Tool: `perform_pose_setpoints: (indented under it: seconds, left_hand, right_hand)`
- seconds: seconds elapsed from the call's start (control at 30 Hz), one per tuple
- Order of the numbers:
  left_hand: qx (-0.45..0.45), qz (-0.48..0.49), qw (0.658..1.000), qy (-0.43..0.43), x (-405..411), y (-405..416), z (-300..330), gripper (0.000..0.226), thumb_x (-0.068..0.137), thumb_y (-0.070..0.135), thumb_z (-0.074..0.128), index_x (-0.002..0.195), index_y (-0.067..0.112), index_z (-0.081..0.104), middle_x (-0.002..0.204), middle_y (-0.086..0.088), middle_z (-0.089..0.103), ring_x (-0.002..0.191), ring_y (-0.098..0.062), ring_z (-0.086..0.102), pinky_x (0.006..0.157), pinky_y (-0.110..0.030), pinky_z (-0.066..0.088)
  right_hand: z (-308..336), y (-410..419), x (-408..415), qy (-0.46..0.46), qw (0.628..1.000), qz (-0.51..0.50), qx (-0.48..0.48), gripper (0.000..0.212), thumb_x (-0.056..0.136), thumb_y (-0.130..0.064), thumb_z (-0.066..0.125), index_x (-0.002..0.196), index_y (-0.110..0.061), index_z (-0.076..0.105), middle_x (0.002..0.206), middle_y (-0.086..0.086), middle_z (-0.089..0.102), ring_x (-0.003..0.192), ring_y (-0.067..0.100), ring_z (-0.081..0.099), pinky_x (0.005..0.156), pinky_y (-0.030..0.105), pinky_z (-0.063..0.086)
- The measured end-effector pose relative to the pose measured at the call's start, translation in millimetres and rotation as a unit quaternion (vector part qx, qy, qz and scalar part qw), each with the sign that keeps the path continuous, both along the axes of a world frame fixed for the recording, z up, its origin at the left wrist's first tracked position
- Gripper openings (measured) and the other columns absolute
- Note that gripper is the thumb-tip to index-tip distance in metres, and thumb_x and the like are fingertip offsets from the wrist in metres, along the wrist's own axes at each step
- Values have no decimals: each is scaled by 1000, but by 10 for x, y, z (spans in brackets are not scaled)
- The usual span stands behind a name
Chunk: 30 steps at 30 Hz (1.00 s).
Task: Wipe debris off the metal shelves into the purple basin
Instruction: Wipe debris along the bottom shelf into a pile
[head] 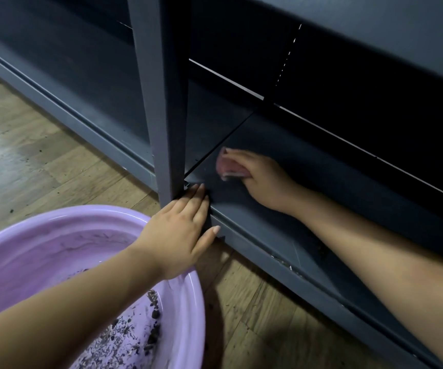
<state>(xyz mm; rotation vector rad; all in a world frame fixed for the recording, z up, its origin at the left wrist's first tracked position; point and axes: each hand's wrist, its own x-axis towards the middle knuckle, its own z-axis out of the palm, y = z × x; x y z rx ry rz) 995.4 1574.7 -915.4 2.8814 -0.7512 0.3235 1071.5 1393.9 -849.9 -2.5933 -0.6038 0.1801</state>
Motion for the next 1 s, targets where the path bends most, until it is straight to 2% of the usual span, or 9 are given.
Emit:
perform_pose_setpoints:
  seconds: [0.1,0.3,0.47,0.6,0.67,0.77,0.87,0.93,1.0]
  left_hand:
    - [8,-4,1000,-18,-12,43,31,78,102,45,7,114,-5,66,119,-20,65,105,-28,66,87,-34,52]
    - [1,-9,999,-46,7,49,23,79,102,44,7,110,-5,68,115,-20,66,100,-29,67,81,-40,55]
    - [-3,-3,999,-48,14,48,8,78,102,45,8,113,-5,66,119,-21,64,104,-29,66,84,-42,54]
    - [-3,5,999,-38,-6,35,6,77,102,45,8,115,-5,66,121,-20,64,105,-29,66,88,-34,52]
    - [-2,10,999,-31,-20,28,13,77,102,45,8,115,-6,65,121,-21,63,105,-30,66,96,-32,39]
    - [5,16,999,-28,-28,28,35,76,102,45,10,116,-8,63,120,-23,63,102,-32,66,95,-32,30]
    - [11,16,999,-28,-28,27,43,76,102,45,11,116,-8,63,120,-23,63,102,-32,66,95,-32,30]
    - [14,10,1000,-24,-15,24,37,76,102,45,10,115,-8,63,120,-23,62,104,-32,65,95,-32,30]
    - [18,8,999,-26,-1,27,25,77,102,46,10,116,-8,63,121,-23,62,108,-33,64,96,-32,30]
  right_hand:
    - [17,312,139,-4,1000,15,-12,61,86,14,41,142,-11,40,151,3,34,138,17,31,108,17,21]
    - [-79,238,57,-28,987,83,-136,59,93,4,38,147,-19,30,157,-1,20,144,13,15,113,21,7]
    - [-75,-467,-320,-5,986,84,-142,63,89,8,44,144,-21,34,154,-7,24,143,8,18,97,-5,-10]
    - [-91,-820,-516,31,990,41,-133,65,87,12,43,142,-22,36,145,-17,21,142,8,20,103,-1,-2]
    - [-63,-782,-484,37,990,28,-130,66,87,11,42,142,-23,37,150,-14,25,141,6,21,104,2,1]
    - [-8,-506,-376,13,992,26,-123,65,88,8,42,145,-23,35,154,-10,26,141,5,21,102,5,3]
    - [-41,-118,-326,-28,990,60,-124,63,88,4,43,145,-21,35,156,-6,23,143,10,20,107,14,10]
    - [-130,11,-343,-44,988,95,-113,60,85,4,47,142,-15,41,154,2,29,142,18,26,114,28,17]
    - [-191,-78,-382,-46,988,107,-103,59,81,7,50,138,-11,47,150,6,36,139,23,32,115,33,22]
